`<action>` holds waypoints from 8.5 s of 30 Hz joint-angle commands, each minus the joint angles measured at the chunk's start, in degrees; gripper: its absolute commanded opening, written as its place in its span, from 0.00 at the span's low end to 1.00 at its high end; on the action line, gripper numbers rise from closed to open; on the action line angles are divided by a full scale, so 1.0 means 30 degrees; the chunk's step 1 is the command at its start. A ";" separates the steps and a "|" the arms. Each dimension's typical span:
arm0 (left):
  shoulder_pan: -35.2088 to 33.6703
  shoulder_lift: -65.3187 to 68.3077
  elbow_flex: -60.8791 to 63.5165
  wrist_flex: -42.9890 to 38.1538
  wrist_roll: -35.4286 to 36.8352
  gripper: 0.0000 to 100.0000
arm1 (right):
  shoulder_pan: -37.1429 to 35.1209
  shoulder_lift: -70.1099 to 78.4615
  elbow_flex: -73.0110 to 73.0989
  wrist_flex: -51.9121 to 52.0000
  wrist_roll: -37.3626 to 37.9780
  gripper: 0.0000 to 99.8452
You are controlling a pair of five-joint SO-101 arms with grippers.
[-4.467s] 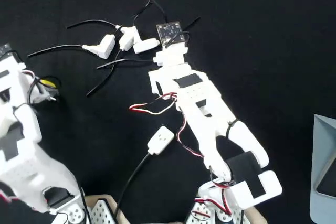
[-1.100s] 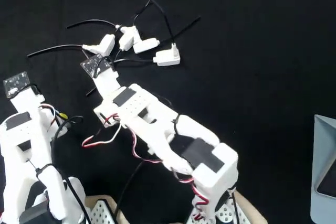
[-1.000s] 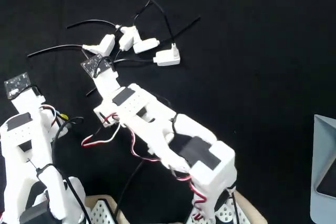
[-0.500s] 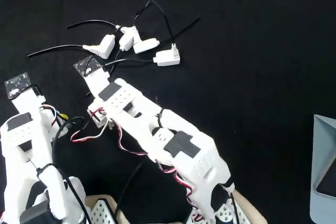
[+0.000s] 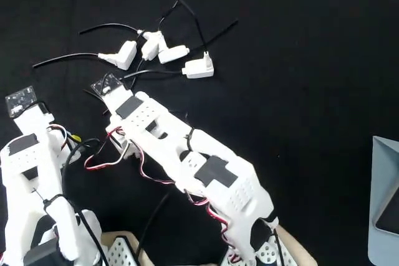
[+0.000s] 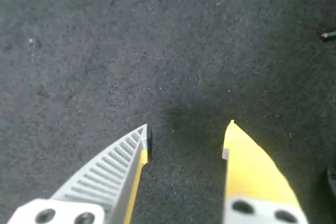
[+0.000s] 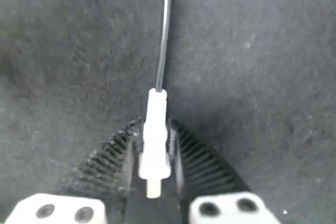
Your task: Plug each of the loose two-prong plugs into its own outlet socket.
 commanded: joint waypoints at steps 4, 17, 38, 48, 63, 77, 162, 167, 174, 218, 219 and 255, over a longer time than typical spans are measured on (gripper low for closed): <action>-0.0220 -0.0322 -0.0103 -0.0322 -0.0176 0.23 | -0.0293 -0.0601 -0.0689 0.1172 0.0176 0.11; -0.0161 -0.0322 -0.0103 -0.0322 -0.0176 0.23 | -0.0293 -0.1216 -0.0630 0.1201 0.0176 0.09; -0.0103 -0.0322 -0.0103 -0.0322 -0.0205 0.23 | -0.0293 -0.1597 -0.0542 0.1289 0.0147 0.10; -0.0103 -0.0469 -0.0132 -0.0322 -0.0205 0.23 | -0.0322 -0.3736 0.0220 0.1348 0.0205 0.01; 0.1392 -0.0498 -0.3824 -0.0147 0.3018 0.24 | -0.0293 -1.9121 1.0271 -0.2227 0.0234 0.01; 0.6872 -0.3106 -0.4645 -0.0117 0.4190 0.24 | -0.0205 -2.5392 1.8564 -0.9260 0.1553 0.01; 2.0352 1.0168 -0.8542 0.0703 -0.3692 0.20 | 1.6234 -3.0022 1.9326 -1.3685 -0.0791 0.01; 1.7978 0.9407 -0.8718 0.1934 -0.5861 0.19 | 1.6176 -3.0022 1.9326 -1.3685 -0.0791 0.01; 1.6190 0.7150 -0.8718 0.4220 -0.7707 0.24 | 1.6147 -3.0022 1.9326 -1.3626 -0.0674 0.01; 0.9451 1.1077 -1.3582 0.5949 -0.6623 0.26 | 1.5443 -2.9993 1.9648 -1.3597 -0.0615 0.01; 0.9216 1.1077 -1.3582 0.5919 -0.6623 0.26 | 1.5443 -2.9993 1.9648 -1.3597 -0.0615 0.01; 1.2527 0.8908 -0.9099 0.0029 -0.3810 0.03 | 1.5414 -2.9993 1.9853 -1.3685 -0.0029 0.01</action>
